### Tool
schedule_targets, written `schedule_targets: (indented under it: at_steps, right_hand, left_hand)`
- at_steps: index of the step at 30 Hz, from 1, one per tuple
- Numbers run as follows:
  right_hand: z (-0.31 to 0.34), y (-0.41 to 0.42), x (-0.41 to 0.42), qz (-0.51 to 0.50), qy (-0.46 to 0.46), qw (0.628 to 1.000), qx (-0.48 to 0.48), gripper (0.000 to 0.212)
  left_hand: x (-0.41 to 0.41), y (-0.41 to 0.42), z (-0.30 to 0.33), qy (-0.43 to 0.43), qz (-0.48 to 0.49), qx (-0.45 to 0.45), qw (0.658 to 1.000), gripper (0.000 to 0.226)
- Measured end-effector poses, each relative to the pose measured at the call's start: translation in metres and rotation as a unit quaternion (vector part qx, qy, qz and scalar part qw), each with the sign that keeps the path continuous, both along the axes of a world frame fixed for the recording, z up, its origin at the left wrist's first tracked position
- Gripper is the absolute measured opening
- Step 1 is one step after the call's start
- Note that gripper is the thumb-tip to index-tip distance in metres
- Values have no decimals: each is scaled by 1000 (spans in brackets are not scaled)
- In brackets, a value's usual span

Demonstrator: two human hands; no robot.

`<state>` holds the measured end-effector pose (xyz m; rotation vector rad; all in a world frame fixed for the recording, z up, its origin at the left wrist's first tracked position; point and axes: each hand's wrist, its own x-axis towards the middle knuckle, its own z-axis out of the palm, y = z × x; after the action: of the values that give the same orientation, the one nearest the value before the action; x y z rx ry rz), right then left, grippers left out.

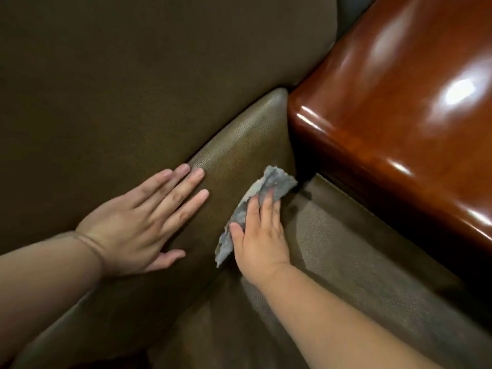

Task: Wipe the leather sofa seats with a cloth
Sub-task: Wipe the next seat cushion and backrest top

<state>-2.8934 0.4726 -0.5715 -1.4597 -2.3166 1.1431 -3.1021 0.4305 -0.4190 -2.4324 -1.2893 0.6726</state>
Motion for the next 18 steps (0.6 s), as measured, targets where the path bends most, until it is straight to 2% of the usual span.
schedule_targets:
  at_steps: [2, 6, 9, 12, 14, 16, 18]
  right_hand:
    - [14, 25, -9, -47, 33, 998, 40, 71]
    - [81, 97, -50, -117, 126, 972, 160, 73]
    - [78, 99, -53, -142, 147, 959, 197, 76]
    - [47, 62, -45, -181, 177, 962, 100, 79]
    - [28, 27, -38, -163, 142, 976, 19, 84]
    - [13, 0, -28, -100, 73, 992, 1, 86]
    - [14, 11, -24, -74, 63, 995, 13, 82]
  left_hand:
    - [0, 0, -2, -3, 0, 2, 1000, 99]
    - [-4, 1, -5, -1, -5, -9, 1000, 96]
    - [-5, 2, -5, 4, 4, -17, 1000, 95]
    - [-5, 1, -5, 15, 2, -17, 1000, 95]
    - [-5, 2, -4, 19, 3, -14, 1000, 95]
    - [-4, 2, -5, 20, 1, -6, 1000, 95]
    - [-5, 1, -6, 28, 1, -1, 1000, 96]
